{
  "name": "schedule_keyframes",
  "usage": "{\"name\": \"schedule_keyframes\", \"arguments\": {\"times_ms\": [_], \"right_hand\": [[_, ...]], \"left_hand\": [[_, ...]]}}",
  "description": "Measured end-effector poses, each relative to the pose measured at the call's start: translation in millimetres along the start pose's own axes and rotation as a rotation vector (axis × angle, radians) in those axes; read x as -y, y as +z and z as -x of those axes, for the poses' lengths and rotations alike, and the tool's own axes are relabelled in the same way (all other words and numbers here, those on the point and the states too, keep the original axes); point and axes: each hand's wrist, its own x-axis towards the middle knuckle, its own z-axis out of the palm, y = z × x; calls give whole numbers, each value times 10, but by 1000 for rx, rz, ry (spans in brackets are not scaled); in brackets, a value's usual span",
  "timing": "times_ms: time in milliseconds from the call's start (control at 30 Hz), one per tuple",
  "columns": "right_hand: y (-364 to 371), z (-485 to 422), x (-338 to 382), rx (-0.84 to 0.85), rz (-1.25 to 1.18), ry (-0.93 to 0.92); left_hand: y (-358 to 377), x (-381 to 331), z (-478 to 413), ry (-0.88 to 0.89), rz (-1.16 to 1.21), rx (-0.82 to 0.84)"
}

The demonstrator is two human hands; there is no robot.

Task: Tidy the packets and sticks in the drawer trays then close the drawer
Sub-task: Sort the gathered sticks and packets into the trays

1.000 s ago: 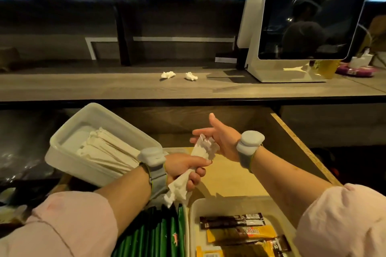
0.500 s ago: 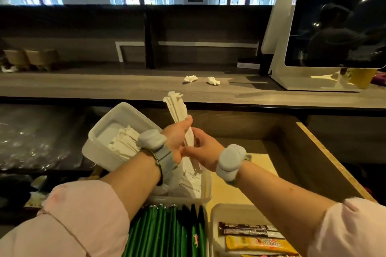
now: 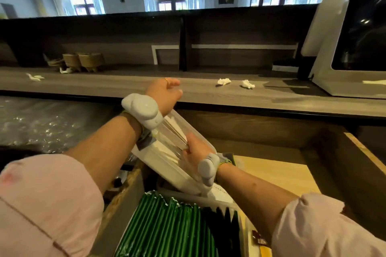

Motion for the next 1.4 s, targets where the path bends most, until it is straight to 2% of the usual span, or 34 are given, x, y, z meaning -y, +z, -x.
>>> {"name": "schedule_keyframes", "arguments": {"times_ms": [100,233,333,400,500,633,733,800,900,967,1133,1300,1400], "right_hand": [[57,35,-91,46,131,53],[-116,44,-246,96,153,43],[-263,88,-368,29,191,46],[-351,108,-435,-13,196,112],[-501,150,-531,-63,127,254],[-759,197,-572,-116,-81,380],[-1191,242,-570,-183,-260,461],[-1512,273,-644,-147,-109,522],[-1877,428,-826,-40,400,576],[-1985,598,-1017,-33,518,640],[-2032,1122,-1290,34,483,740],[-1964,1407,-1505,107,588,823],[-1893,1472,-1577,148,590,836]], "left_hand": [[4,66,-17,-9,-225,39],[-20,148,-74,-96,-436,146],[-73,206,-133,-195,-584,232],[-110,313,-198,-215,-722,291],[-190,445,-288,-190,-788,267],[-255,274,-324,-162,-582,83],[-146,103,-279,-228,-314,115],[10,39,-236,-267,-139,150],[440,-104,-76,-324,34,257],[815,-176,13,-328,107,347],[1566,-262,174,-70,-84,481],[2009,-253,395,-60,-215,525],[2095,-208,498,39,-572,527]]}}
